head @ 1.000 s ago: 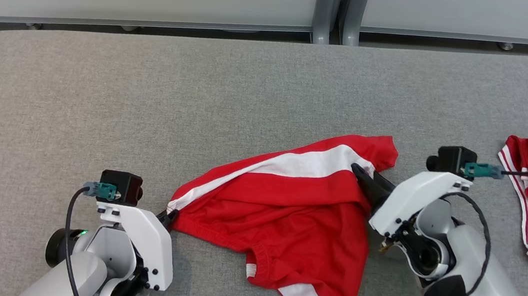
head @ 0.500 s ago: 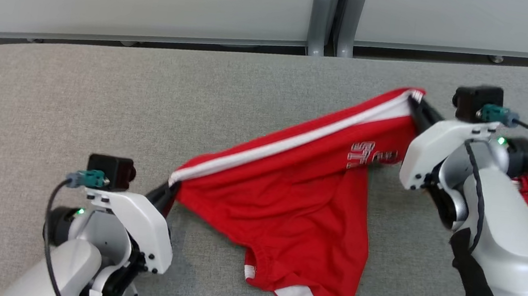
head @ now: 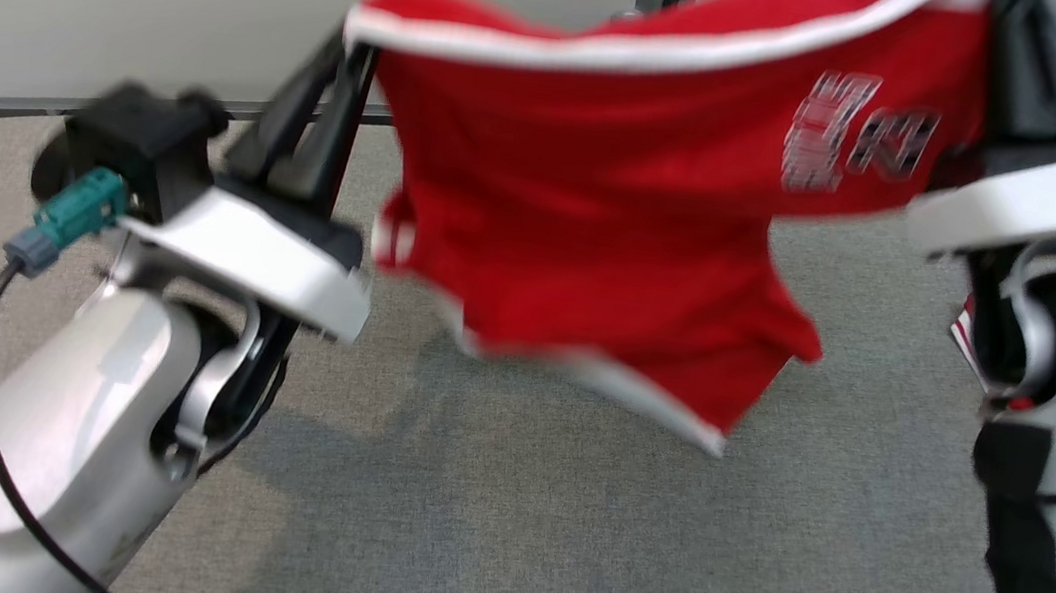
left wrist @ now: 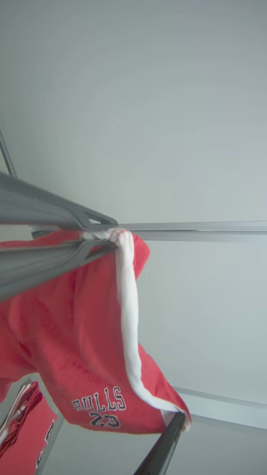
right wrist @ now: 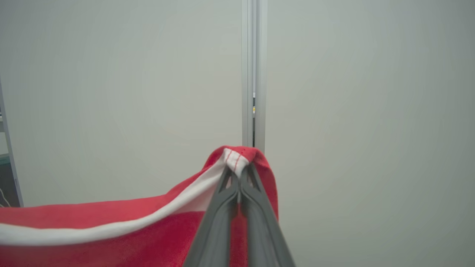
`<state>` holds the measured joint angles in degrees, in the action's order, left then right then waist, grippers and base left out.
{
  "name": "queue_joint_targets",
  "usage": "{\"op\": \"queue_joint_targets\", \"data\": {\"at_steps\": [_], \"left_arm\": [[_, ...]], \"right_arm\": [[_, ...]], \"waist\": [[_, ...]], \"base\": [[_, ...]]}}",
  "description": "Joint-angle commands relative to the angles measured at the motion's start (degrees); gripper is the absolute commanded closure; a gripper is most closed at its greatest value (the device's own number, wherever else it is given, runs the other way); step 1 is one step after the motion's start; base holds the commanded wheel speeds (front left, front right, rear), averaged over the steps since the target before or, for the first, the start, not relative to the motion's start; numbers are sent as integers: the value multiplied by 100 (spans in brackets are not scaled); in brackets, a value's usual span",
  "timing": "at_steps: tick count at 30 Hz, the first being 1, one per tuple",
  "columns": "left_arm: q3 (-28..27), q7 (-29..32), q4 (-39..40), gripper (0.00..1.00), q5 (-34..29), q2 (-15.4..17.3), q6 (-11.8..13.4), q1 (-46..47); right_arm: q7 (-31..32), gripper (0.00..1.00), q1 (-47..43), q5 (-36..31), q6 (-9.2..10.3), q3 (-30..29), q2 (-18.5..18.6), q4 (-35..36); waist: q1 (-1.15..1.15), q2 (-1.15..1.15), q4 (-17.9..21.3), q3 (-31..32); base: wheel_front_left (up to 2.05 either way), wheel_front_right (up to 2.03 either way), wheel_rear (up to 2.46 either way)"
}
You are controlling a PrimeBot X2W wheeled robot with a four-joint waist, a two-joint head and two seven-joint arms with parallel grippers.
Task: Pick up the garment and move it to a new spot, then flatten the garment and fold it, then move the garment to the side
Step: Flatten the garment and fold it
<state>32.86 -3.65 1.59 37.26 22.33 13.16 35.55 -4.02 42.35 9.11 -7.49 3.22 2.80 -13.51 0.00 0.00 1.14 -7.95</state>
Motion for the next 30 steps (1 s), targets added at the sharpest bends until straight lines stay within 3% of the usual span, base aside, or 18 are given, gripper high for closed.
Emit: {"op": "queue_joint_targets", "data": {"at_steps": [1, 5, 12, 15, 21, 22, 23, 24, 26, 30], "left_arm": [[18, -103, 11, 100, -83, -93, -55, 141], [220, -3, -170, 100, -25, -230, -39, -7], [715, 956, -522, 100, 631, -3, 17, -1448], [911, 1360, -447, 100, 797, 177, -35, -1809], [1206, 2176, 90, 100, 893, 683, 27, -2184], [1215, 2212, 144, 100, 871, 700, 43, -2168], [1278, 2271, 154, 25, 852, 723, 15, -2150], [1312, 2324, 144, 0, 844, 734, 26, -2148], [1380, 2455, 139, 0, 891, 729, 58, -2225], [1359, 2690, 272, 0, 1143, 836, 221, -2503]], "right_arm": [[-139, 100, 93, 29, -1, -46, 28, 105], [94, 100, -171, -42, -1, 22, 22, 89], [1747, 100, -1807, 469, 0, 309, 227, 87], [2286, 100, -2352, 821, -2, 323, 280, 365], [3564, 100, -3586, 1256, -2, -33, 458, 1568], [3729, 91, -3671, 1264, -2, -49, 479, 1714], [3936, 45, -3790, 1219, -3, -49, 505, 1798], [4188, 0, -3945, 1218, -2, -23, 511, 1825], [4685, 0, -4185, 1364, -3, 56, 503, 2022], [5107, 0, -4575, 1307, -2, -305, 516, 2553]], "waist": [[0, 0, -3, 22], [0, 0, -29, 46], [0, 0, -203, -84], [0, 0, -278, -123], [0, 0, -377, -219], [0, 0, -376, -237], [0, 0, -375, -246], [0, 0, -371, -246], [0, 0, -355, -224], [0, 0, -308, -163]], "base": [[0, 0, 0], [0, 0, 0], [0, 0, 0], [0, 0, 0], [0, 0, 0], [0, 0, 0], [0, 0, 0], [0, 0, 0], [0, 0, 0], [0, 0, 0]]}}
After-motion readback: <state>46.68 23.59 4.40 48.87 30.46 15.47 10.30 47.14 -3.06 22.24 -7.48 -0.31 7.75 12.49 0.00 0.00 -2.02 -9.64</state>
